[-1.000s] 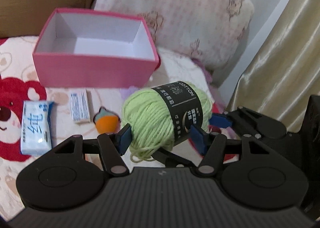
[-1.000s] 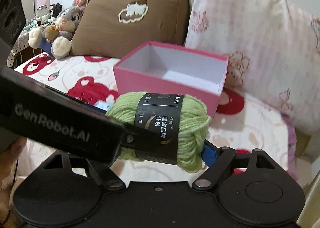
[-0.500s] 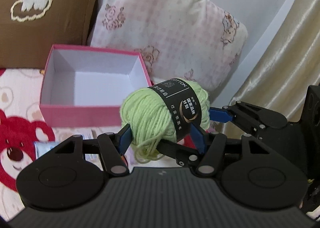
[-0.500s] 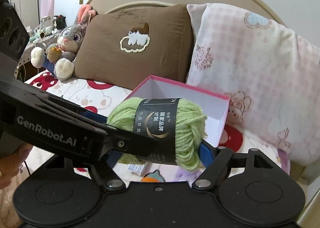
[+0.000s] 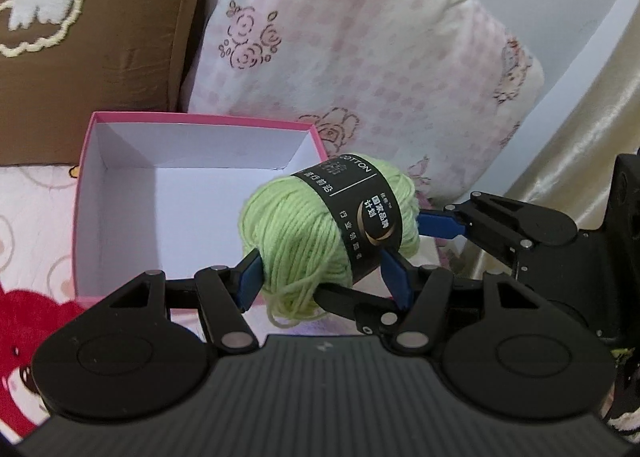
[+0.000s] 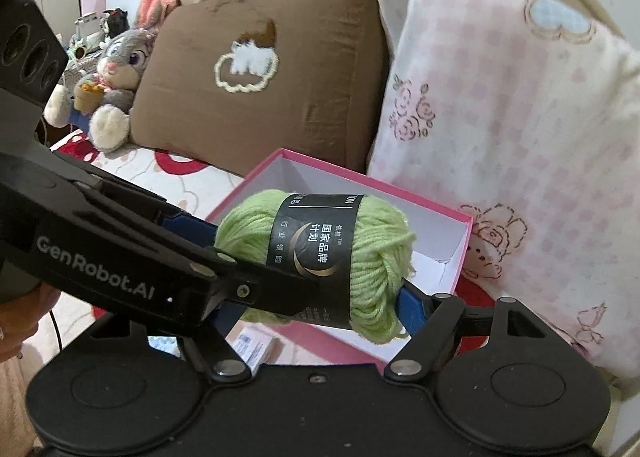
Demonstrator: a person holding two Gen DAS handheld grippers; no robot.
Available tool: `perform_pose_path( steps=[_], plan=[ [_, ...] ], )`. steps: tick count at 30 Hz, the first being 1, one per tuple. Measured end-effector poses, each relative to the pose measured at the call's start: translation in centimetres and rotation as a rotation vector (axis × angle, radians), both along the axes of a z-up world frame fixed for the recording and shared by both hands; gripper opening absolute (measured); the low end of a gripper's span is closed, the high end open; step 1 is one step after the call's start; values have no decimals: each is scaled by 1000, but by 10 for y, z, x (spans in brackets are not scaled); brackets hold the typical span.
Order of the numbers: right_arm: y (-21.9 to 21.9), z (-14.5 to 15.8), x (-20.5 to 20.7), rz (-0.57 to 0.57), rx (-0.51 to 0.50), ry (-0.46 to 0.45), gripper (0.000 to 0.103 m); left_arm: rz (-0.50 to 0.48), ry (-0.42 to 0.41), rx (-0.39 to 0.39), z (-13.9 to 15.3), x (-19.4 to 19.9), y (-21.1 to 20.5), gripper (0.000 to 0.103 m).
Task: Organize objects
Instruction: 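Carry the yarn ball with the left tool into the pink box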
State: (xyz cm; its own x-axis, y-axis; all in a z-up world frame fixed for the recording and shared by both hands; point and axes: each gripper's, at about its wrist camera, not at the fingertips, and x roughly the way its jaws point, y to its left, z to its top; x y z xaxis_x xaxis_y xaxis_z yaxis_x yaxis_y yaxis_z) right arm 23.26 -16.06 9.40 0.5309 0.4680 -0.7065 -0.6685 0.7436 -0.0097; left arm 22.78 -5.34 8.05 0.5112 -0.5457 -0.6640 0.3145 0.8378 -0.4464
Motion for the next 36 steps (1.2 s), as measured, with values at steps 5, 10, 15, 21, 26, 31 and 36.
perform_pose_path(
  steps=[5, 10, 15, 21, 26, 31, 36],
  plan=[
    [1, -28, 40, -41, 22, 3, 80, -21, 20, 40, -23, 48, -11, 60],
    [7, -67, 76, -135, 90, 25, 80, -22, 43, 96, -51, 94, -18, 60],
    [16, -98, 106, -189, 97, 67, 80, -32, 84, 107, -81, 128, -20, 62],
    [19, -111, 129, -164, 48, 113, 83, -48, 138, 50, -106, 152, -16, 62],
    [16, -112, 135, -112, 14, 116, 83, -68, 139, 46, -112, 156, -22, 62],
    [15, -112, 139, -96, -9, 111, 83, -76, 134, 49, -117, 163, -26, 62],
    [16, -115, 143, -115, 0, 70, 76, -55, 156, 35, -122, 172, -20, 62]
  ],
)
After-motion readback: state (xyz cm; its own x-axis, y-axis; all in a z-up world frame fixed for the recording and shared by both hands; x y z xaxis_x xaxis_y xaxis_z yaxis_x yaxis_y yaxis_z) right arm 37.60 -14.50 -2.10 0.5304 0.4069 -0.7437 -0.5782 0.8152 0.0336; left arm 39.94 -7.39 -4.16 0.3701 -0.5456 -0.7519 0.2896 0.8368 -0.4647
